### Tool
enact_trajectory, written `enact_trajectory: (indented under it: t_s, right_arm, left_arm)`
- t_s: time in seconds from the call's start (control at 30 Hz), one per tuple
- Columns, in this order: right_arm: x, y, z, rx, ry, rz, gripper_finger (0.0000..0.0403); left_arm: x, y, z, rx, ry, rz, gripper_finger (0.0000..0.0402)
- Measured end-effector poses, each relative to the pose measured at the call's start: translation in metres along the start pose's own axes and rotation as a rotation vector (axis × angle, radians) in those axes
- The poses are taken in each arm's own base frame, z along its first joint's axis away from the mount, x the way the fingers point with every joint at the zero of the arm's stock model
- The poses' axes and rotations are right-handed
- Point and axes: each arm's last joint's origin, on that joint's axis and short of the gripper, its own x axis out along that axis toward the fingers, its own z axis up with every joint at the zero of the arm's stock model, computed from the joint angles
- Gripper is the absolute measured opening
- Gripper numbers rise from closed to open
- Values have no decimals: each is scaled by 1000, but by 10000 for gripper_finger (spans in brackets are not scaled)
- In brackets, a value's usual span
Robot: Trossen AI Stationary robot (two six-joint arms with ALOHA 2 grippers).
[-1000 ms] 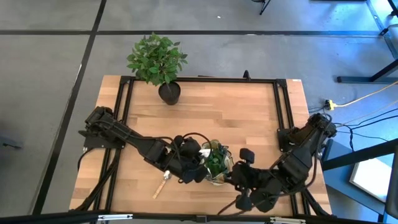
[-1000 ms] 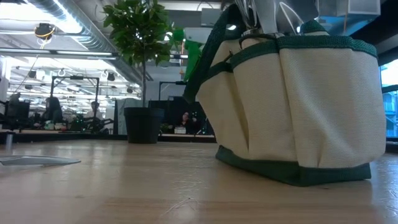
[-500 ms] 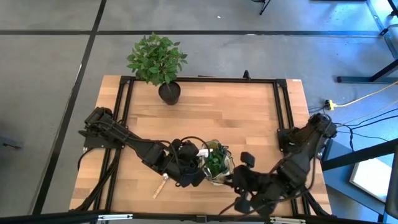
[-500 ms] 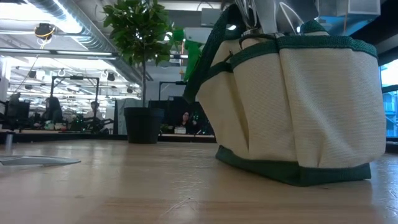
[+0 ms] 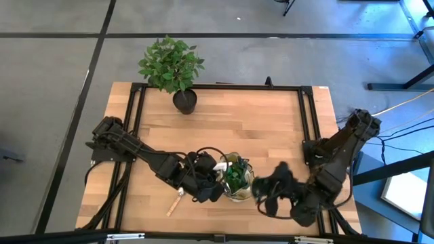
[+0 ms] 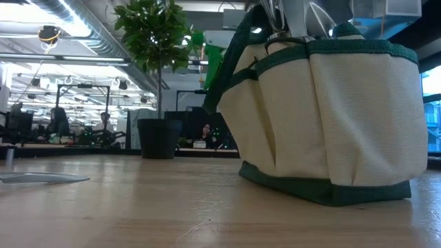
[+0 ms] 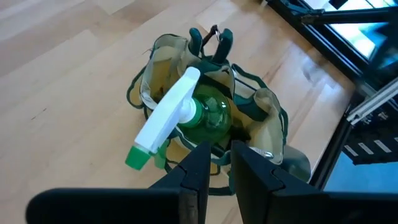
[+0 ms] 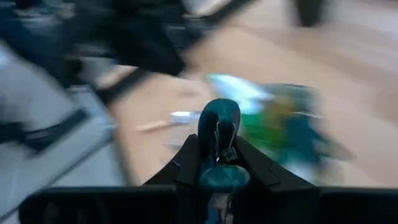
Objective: Pick & Place Garden tools in Gardening bag
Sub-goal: Put the green shear scissors into the brown gardening bag
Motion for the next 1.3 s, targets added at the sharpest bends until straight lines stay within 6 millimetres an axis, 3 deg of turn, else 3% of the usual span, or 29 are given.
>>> enact_trajectory:
  t_s: [0.2,0.33,0.7,1.1,1.3]
  right_arm:
    - [-9,-41,-1,79,-32,-290,61]
    - [-5,-51,-1,145,-59,-386,61]
    - [21,-52,7,228,-61,-455,61]
    - [47,-39,14,177,-43,-371,61]
    - [55,-43,18,156,-41,-408,61]
  left_arm:
    - [4,4,6,3,13,11,59]
    - [7,6,10,10,25,21,59]
    - [10,10,14,37,41,34,59]
    - [10,12,13,60,50,52,59]
    - [9,13,10,76,63,67,59]
